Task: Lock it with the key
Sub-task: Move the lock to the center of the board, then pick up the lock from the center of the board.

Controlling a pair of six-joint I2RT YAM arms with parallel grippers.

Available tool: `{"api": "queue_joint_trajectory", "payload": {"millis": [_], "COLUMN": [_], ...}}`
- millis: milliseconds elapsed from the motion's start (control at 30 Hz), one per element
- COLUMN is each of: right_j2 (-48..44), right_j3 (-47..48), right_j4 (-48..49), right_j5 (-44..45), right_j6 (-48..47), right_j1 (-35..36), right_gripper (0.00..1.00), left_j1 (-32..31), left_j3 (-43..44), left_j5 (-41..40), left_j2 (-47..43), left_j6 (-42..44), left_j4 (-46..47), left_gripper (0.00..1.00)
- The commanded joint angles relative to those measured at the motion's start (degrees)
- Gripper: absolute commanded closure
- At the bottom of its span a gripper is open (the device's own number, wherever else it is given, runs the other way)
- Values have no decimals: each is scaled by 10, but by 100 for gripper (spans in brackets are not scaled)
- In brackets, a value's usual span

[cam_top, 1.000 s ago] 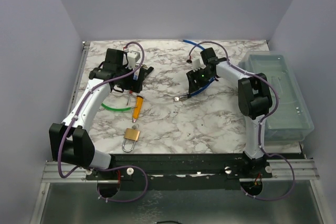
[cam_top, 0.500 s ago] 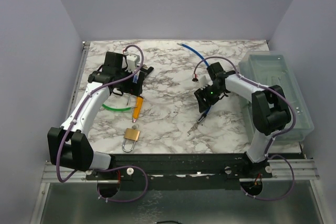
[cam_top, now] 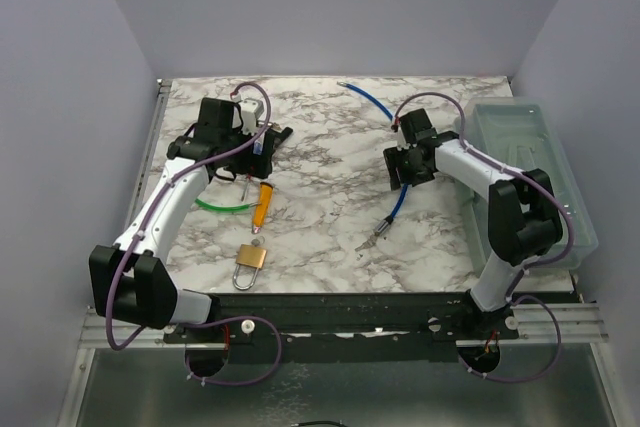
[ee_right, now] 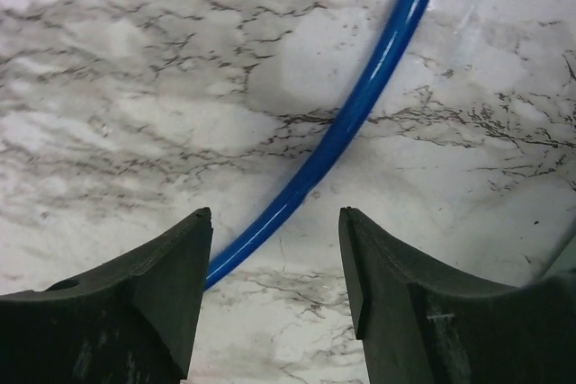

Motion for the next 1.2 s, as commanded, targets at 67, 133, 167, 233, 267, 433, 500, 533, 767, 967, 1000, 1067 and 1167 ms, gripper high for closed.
{"api": "queue_joint_trajectory", "payload": {"millis": [67, 133, 167, 233, 267, 433, 500, 533, 767, 967, 1000, 1067, 1167], "right_j2": [40, 53, 60, 78, 90, 135, 154, 160, 166, 108, 94, 73, 54], "right_j3": [28, 36, 39, 52, 60, 80, 83, 83, 119, 158, 161, 170, 184], "right_j4": [5, 2, 2, 0, -1, -15, -26, -29, -49, -30, -22, -9, 8], "right_j5": [118, 121, 116, 110, 108, 90, 69, 66, 77, 89, 88, 93, 97], "right_j6": [81, 90, 93, 101, 103, 120, 136, 141, 150, 133, 127, 113, 75], "right_j1": [-8, -10, -11, -12, -12, -24, -38, -43, -57, -58, -57, -57, -57], "right_gripper": [38, 39, 39, 40, 41, 46, 52, 54, 91, 100, 100, 100, 100], "left_j1": [-3, -3, -2, -3, -3, -2, -2, -2, -3, -2, -3, -3, -3], "left_j3": [-7, -10, -11, -14, -15, -18, -18, -18, -12, 17, 23, 37, 59], "left_j5": [-42, -42, -42, -45, -45, -51, -53, -54, -54, -37, -31, -14, 6], "left_j2": [-41, -44, -45, -46, -46, -50, -50, -51, -48, -32, -29, -24, -12], "left_j6": [-45, -49, -50, -50, -49, -46, -45, -44, -32, -3, 2, 15, 35], "left_j4": [42, 43, 43, 44, 44, 46, 46, 46, 50, 51, 51, 52, 51], "left_gripper": [1, 1, 1, 1, 1, 1, 1, 1, 1, 1, 1, 1, 1]}}
